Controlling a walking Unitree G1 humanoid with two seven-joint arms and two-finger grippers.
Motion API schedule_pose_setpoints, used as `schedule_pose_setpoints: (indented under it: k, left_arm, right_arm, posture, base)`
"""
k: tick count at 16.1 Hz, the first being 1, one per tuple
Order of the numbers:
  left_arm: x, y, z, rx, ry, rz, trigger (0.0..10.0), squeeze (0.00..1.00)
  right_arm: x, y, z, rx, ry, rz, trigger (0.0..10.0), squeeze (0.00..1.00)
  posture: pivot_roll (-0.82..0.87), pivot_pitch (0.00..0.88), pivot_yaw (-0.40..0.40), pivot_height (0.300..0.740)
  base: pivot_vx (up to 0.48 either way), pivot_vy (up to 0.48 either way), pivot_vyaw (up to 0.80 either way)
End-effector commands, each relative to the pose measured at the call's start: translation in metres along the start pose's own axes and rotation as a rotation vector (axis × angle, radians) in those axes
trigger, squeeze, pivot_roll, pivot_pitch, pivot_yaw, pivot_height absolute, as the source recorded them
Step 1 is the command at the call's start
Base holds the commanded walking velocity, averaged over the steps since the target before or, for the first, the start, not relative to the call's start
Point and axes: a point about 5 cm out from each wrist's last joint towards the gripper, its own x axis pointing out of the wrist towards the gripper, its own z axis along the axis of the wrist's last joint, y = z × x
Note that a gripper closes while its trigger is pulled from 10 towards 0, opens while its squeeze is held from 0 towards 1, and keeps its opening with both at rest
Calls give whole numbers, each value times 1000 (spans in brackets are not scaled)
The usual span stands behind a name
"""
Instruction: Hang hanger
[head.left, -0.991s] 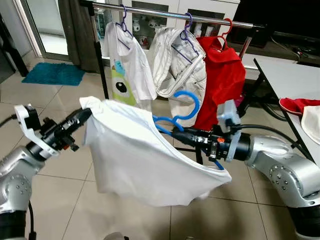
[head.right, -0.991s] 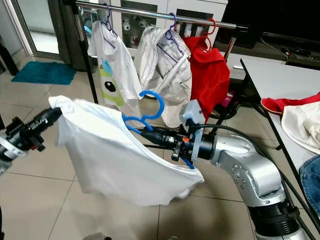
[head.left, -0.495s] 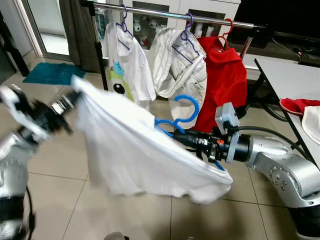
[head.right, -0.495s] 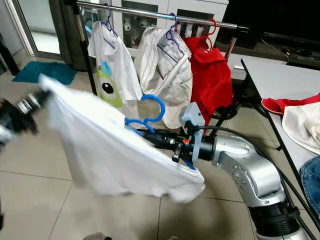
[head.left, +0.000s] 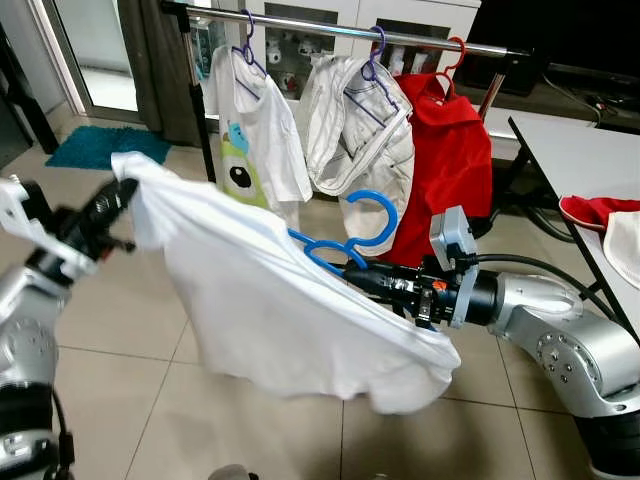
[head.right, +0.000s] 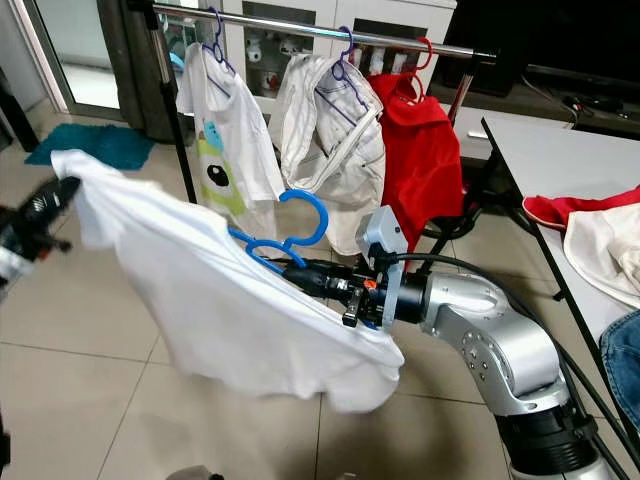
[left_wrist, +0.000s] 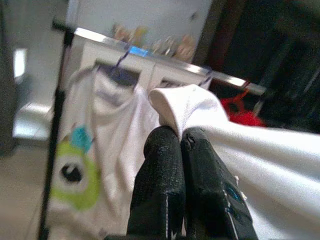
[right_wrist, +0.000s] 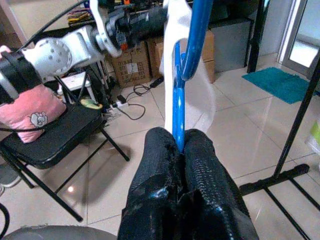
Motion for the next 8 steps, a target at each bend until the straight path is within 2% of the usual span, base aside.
schedule_pose_setpoints:
  k: [1, 5, 6, 7, 8]
  left_arm:
    - [-1, 3, 1, 43, 18, 25, 0, 0]
    - [-13, 6, -23, 82, 127, 100, 0, 0]
    - [-14, 3, -26, 85, 143, 99, 784, 0]
    - [-13, 2, -26, 87, 144, 98, 6627, 0]
    - [-12, -2, -27, 78, 141, 68, 10000, 0]
  right_arm:
    - [-5, 0, 7, -26, -26, -6, 10000, 0]
    - [-6, 0, 9, -27, -39, -6, 10000, 0]
    - [-6, 0, 9, -26, -41, -5, 10000, 0]
    - [-6, 0, 9, -26, -41, -5, 10000, 0]
    - [-7, 0, 9, -26, -40, -4, 10000, 0]
  posture:
    - [-86, 0, -33, 740]
    - [-89, 0, -34, 740]
    - [-89, 0, -35, 740]
    - [-89, 0, -35, 740]
    - [-90, 0, -37, 740]
  base:
    - [0, 0, 0]
    - [0, 0, 0]
    - [0, 0, 0]
    - [0, 0, 0]
    - [0, 0, 0]
